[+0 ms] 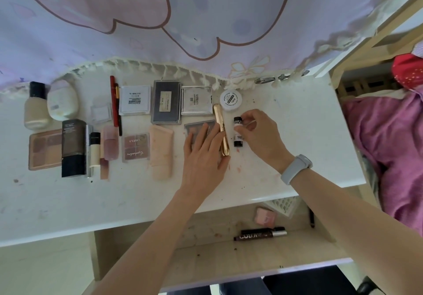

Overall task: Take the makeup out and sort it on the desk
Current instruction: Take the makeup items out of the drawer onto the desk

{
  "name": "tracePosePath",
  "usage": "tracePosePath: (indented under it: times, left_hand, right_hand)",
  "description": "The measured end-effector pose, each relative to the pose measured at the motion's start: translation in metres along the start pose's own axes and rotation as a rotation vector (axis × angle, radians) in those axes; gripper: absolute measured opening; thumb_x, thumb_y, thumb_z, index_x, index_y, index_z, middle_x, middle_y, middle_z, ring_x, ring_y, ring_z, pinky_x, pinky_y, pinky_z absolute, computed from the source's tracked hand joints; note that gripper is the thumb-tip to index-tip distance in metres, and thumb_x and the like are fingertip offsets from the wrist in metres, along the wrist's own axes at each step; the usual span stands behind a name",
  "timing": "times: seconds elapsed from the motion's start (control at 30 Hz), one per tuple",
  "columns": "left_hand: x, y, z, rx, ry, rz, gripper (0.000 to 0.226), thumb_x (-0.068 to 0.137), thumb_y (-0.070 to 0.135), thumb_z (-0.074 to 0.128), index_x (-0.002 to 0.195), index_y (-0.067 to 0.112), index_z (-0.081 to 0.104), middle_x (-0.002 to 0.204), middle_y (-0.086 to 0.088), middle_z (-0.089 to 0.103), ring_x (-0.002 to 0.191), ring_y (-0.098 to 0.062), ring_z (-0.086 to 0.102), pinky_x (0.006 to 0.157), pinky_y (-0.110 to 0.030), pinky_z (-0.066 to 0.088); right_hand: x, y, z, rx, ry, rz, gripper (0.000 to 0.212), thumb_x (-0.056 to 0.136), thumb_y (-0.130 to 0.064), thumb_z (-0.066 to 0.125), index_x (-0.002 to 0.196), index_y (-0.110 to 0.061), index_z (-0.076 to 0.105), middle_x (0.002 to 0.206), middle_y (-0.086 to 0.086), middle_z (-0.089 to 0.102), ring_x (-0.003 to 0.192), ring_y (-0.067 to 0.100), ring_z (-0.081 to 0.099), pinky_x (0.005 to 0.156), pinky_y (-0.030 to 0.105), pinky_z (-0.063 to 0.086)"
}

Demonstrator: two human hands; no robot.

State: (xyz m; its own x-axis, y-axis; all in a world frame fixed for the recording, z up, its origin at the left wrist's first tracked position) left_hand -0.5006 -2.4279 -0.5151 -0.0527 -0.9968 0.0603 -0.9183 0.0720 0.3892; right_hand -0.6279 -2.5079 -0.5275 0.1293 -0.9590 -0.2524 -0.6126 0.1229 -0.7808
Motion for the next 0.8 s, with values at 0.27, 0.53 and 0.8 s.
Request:
tracePosePath:
  times: [0.27, 0.53, 0.8]
  left_hand:
    - [-0.003, -0.003, -0.004, 0.011, 0.029, 0.0, 0.042, 0.079, 0.022, 0.07, 0.116, 0.007, 0.06, 0.13, -0.009, 0.055, 0.127, -0.029, 0.046, 0.107, -0.052, 0.025]
    - [-0.016, 0.005, -0.007, 0.004, 0.015, -0.016, 0.05, 0.073, 0.02, 0.074, 0.119, 0.008, 0.058, 0.132, -0.011, 0.052, 0.129, -0.029, 0.042, 0.107, -0.054, 0.021]
    - [-0.071, 0.044, -0.012, -0.152, 0.09, 0.193, 0.027, 0.083, 0.019, 0.056, 0.109, 0.013, 0.055, 0.114, -0.008, 0.062, 0.109, -0.022, 0.052, 0.09, -0.035, 0.038]
  right_hand:
    - [-0.01, -0.008, 0.01, 0.074, -0.012, -0.037, 0.026, 0.088, -0.01, 0.058, 0.114, -0.006, 0.057, 0.101, 0.007, 0.061, 0.088, 0.014, 0.055, 0.085, 0.022, 0.046]
    - [-0.017, -0.005, 0.001, 0.062, 0.005, -0.066, 0.024, 0.093, -0.006, 0.046, 0.114, -0.005, 0.058, 0.097, 0.004, 0.061, 0.079, 0.022, 0.063, 0.084, 0.034, 0.051]
    - [-0.072, 0.003, -0.028, 0.107, 0.126, -0.158, 0.026, 0.091, -0.001, 0.042, 0.111, -0.005, 0.058, 0.095, 0.001, 0.061, 0.077, 0.005, 0.057, 0.071, 0.018, 0.049]
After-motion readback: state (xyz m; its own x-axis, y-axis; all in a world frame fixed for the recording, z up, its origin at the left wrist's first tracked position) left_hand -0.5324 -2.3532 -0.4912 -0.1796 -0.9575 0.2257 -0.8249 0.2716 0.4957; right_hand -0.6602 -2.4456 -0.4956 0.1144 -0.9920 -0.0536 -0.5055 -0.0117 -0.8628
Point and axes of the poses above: each hand's wrist, its own x-axis towards the middle knuckle, its own z-axis out of the palm, y = z × x, the point moved 6 cm from there along x, towards the middle knuckle
